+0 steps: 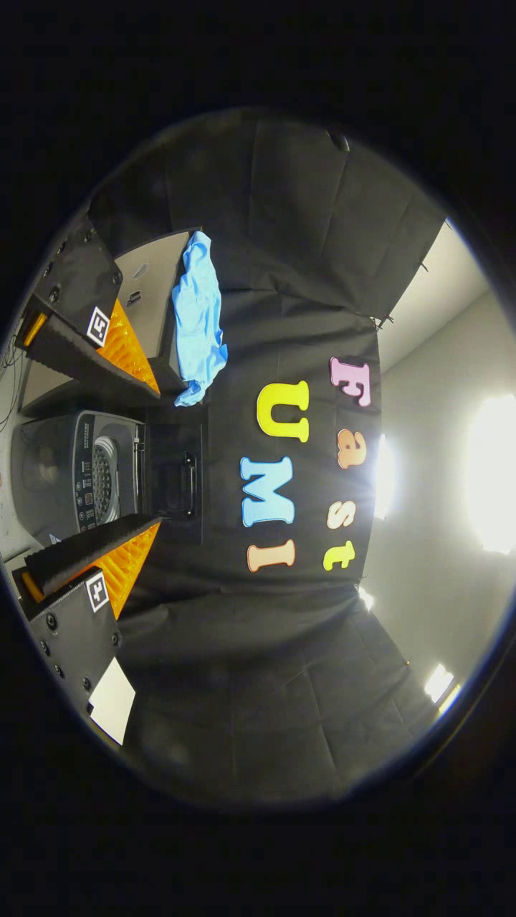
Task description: Put the clothes into the washing machine and then close the washing machine lid.
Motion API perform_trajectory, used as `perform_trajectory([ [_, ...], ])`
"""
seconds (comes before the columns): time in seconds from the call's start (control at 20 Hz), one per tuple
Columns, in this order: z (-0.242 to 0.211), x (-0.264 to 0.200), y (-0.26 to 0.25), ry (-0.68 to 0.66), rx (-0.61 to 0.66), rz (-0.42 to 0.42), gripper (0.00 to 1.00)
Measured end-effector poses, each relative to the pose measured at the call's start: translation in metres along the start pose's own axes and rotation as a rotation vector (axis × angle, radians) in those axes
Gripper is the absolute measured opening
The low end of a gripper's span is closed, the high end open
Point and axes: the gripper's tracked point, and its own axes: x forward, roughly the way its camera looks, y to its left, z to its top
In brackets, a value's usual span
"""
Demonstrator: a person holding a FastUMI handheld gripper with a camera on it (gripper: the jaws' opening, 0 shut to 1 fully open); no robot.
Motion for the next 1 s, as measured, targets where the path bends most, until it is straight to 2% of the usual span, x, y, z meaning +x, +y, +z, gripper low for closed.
perform_trajectory([
  [0.35, 0.007, 0.013, 0.026, 0.009, 0.000, 0.052, 0.98],
  [0.7, 0.031, 0.048, 0.079, 0.014, -0.001, 0.165, 0.98],
  [1.0, 0.036, 0.089, 0.113, 0.049, 0.061, 0.245, 0.98],
])
